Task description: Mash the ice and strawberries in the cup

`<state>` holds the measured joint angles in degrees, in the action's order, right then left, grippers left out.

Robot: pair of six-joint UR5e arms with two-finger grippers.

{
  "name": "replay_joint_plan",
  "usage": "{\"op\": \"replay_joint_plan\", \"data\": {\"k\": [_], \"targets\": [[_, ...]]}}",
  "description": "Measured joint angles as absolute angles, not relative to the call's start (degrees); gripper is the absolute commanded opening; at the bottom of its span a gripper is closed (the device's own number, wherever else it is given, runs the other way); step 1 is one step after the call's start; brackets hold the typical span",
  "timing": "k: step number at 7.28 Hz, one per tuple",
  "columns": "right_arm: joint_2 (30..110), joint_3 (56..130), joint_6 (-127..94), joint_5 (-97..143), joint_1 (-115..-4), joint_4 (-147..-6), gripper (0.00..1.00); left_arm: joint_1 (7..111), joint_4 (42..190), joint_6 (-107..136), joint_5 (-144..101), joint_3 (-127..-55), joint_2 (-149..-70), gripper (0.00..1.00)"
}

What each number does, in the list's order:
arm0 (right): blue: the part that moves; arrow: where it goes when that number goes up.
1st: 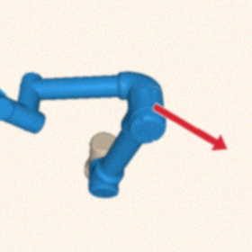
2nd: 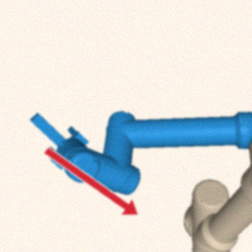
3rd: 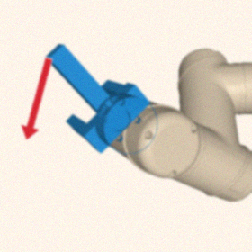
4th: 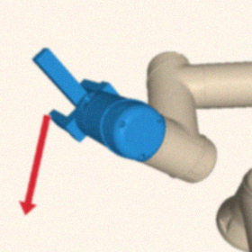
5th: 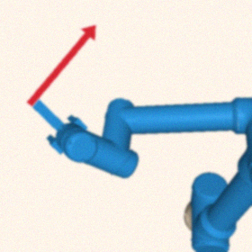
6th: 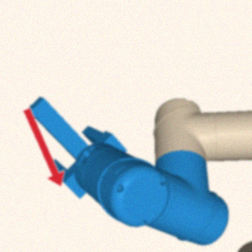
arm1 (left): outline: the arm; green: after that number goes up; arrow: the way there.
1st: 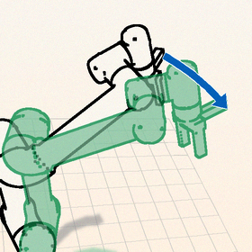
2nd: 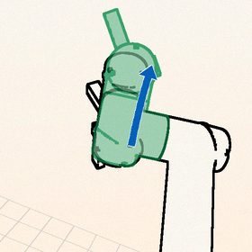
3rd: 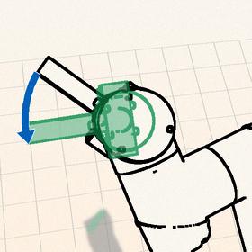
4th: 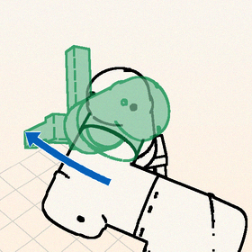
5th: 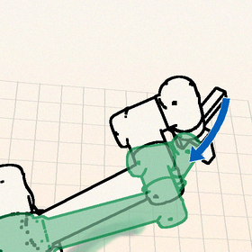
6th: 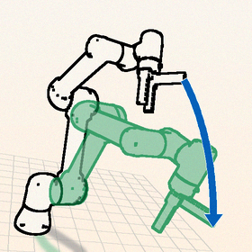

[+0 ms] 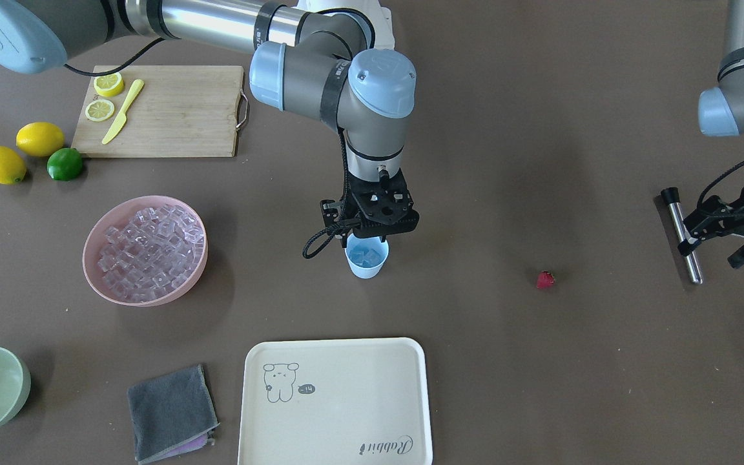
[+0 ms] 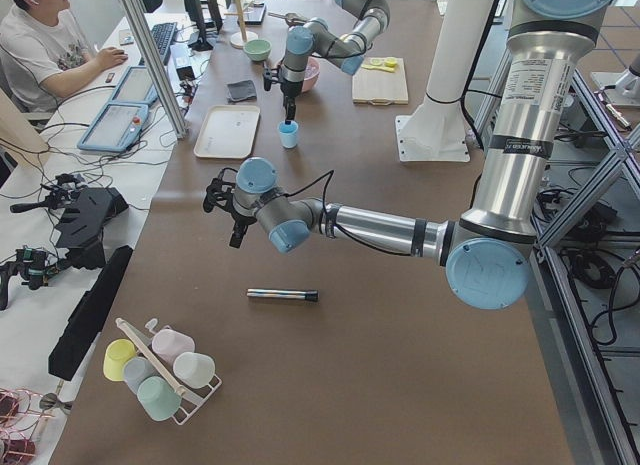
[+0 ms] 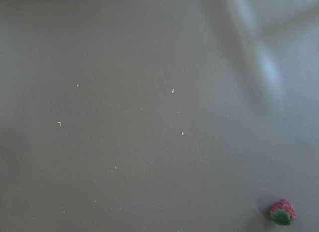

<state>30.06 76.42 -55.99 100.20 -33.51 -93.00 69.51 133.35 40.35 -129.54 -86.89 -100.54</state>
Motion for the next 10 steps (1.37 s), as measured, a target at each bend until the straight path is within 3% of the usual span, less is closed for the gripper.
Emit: {"op": "replay_joint_plan", "data": {"k": [5,10], "targets": [[57.2,100.7,-36.6,121.1,-55.9,-96.8,0.98,58.0,131.0,42.2,-123.4,-86.6,-109.2,0.97],[76.9,107.2,-5.0,129.5,-74.4,-100.0,0.98,49.8,130.1,43.7,-114.6,-82.5,-111.6,0.97]]}}
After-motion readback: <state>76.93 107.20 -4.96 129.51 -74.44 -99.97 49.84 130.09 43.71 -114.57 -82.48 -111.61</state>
